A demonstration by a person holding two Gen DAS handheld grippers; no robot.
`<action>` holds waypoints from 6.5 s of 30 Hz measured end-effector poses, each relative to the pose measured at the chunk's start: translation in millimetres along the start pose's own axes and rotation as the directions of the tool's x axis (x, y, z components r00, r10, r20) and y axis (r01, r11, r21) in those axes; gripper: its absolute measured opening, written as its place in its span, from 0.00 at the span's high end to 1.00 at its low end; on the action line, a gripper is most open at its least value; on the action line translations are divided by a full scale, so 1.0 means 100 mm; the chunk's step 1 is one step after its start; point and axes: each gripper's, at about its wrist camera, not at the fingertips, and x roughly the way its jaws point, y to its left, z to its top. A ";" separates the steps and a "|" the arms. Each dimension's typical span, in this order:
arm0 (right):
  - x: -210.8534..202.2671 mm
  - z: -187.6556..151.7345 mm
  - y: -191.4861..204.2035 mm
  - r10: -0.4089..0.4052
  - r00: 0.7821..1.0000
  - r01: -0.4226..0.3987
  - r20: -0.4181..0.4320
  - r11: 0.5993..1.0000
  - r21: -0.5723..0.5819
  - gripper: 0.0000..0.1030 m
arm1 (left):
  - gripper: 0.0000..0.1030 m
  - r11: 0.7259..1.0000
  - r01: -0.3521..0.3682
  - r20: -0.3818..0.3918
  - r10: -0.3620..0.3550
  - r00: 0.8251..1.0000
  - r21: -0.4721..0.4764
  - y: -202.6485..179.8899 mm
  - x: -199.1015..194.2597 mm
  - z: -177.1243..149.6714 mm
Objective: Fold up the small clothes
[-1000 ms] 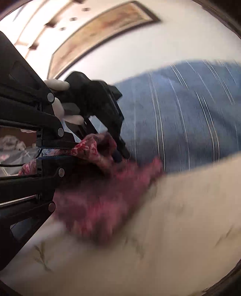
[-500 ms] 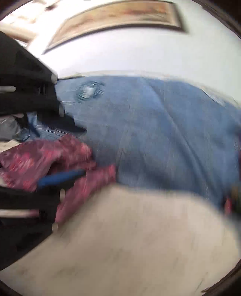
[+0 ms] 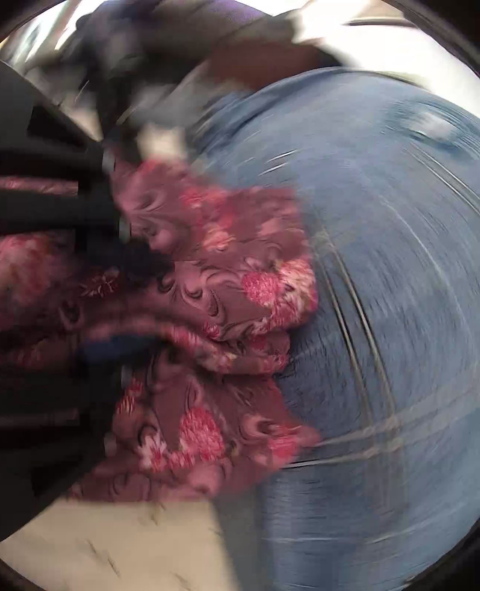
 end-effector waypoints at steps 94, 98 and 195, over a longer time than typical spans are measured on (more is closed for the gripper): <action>0.07 0.27 -0.55 -0.238 0.971 0.237 0.000 0.965 0.116 0.87 | 0.21 0.852 -0.444 0.259 0.379 0.888 0.277 -0.53 0.48 0.11; -0.16 0.19 -0.66 -0.187 0.982 0.177 0.035 0.964 0.198 0.79 | 0.22 0.844 -0.454 0.262 0.387 0.884 0.287 -0.55 0.42 0.11; -0.22 -1.93 1.24 0.088 0.994 -0.099 0.067 0.980 0.171 0.79 | 0.53 0.953 -0.209 0.032 0.207 0.978 0.220 1.01 -1.25 -1.17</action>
